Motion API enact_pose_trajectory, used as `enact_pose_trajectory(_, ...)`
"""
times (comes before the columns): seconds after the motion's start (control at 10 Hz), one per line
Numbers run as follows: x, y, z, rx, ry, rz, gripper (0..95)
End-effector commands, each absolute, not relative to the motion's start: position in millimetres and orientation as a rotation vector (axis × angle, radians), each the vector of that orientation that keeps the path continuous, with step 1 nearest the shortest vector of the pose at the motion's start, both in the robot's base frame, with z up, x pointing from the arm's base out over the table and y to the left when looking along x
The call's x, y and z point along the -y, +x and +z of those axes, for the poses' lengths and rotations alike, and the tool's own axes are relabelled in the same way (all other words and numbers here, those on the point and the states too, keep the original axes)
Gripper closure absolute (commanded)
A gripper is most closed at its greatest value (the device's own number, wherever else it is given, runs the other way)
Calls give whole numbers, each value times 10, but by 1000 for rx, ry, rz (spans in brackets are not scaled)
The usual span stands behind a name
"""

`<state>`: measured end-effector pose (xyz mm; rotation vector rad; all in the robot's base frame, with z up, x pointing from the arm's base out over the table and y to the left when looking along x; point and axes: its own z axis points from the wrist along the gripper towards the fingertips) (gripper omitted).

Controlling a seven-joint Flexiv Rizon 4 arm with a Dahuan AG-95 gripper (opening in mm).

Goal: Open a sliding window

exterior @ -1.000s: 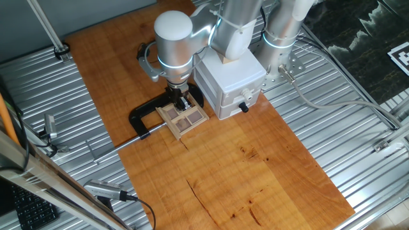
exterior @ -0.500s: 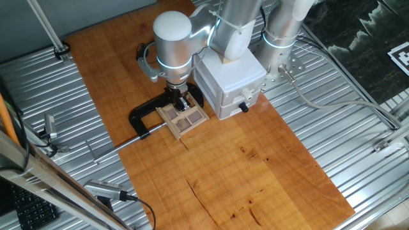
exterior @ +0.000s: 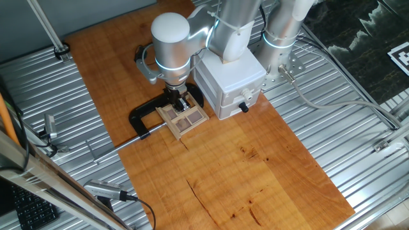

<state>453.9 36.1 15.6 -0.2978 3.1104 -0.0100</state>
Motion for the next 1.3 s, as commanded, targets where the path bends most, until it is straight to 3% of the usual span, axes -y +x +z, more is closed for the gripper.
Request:
enact_pose_trajectory(0.1, -361, 4552, 133, -3115, -305, -5, 950)
enact_pose_trajectory(1.3, -352, 4606, 150, -3128, -324, 4, 950)
